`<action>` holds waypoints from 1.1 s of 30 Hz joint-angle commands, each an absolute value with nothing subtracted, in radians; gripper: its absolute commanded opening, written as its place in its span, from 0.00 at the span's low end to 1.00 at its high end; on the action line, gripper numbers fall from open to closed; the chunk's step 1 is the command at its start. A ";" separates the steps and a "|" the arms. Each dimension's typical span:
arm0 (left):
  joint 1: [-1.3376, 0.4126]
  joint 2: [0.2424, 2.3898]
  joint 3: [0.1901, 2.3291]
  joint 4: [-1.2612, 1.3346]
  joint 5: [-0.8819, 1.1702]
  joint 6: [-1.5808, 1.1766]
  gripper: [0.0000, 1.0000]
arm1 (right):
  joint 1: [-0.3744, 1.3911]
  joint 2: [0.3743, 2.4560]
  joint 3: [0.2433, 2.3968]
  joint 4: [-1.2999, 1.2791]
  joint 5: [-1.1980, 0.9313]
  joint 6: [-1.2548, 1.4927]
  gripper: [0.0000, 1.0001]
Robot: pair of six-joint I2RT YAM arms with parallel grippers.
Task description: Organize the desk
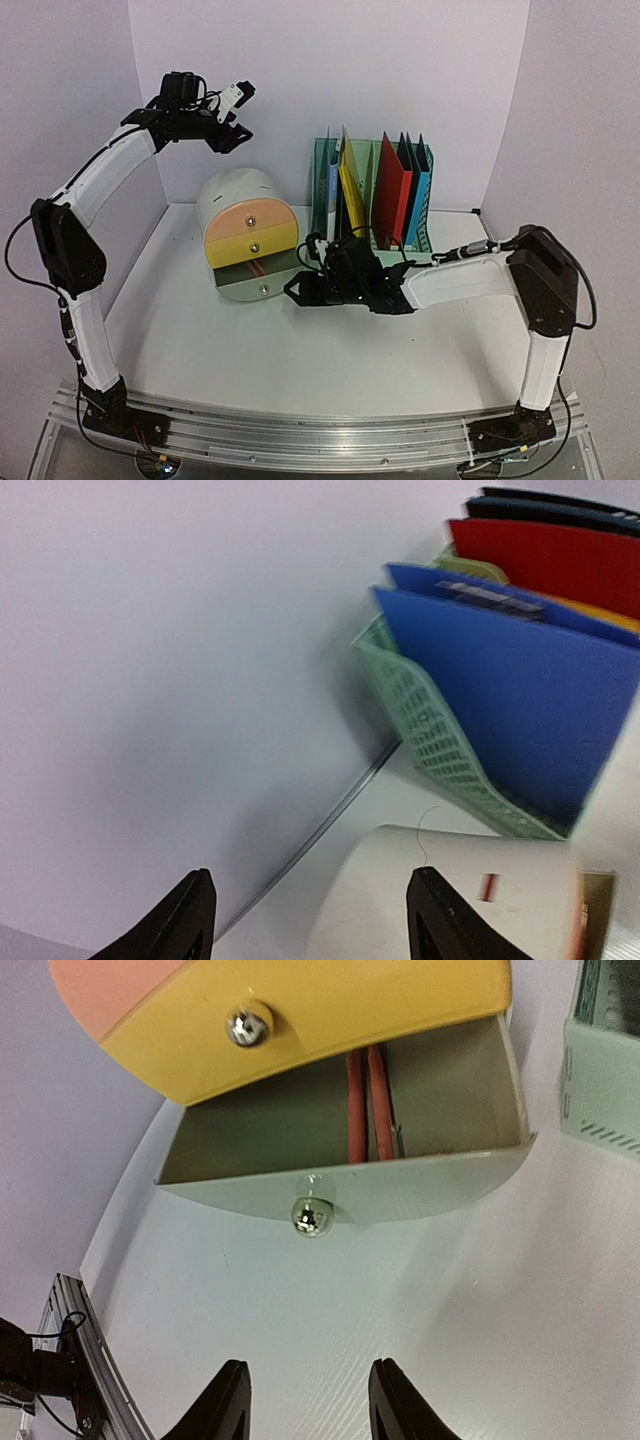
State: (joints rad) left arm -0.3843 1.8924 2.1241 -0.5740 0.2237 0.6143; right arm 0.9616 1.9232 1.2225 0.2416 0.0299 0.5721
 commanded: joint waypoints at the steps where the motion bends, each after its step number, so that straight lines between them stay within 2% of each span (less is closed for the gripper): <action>1: -0.345 2.056 2.232 -0.568 0.113 0.577 0.64 | 0.973 2.050 1.314 0.321 0.033 0.706 0.40; 5: -0.347 2.045 2.121 -0.432 0.104 0.581 0.62 | 0.973 2.159 1.392 0.337 0.025 0.709 0.39; 17: -0.348 1.953 1.857 -0.378 0.144 0.652 0.59 | 0.973 2.385 1.616 0.383 0.055 0.653 0.36; 33: -0.348 1.913 1.738 -0.373 0.195 0.676 0.59 | 0.961 2.498 1.821 0.432 0.154 0.592 0.33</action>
State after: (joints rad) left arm -0.3504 1.9217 1.7703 -0.2867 0.1794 0.6556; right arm 0.9674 2.4750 1.7349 0.3544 0.1041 0.6019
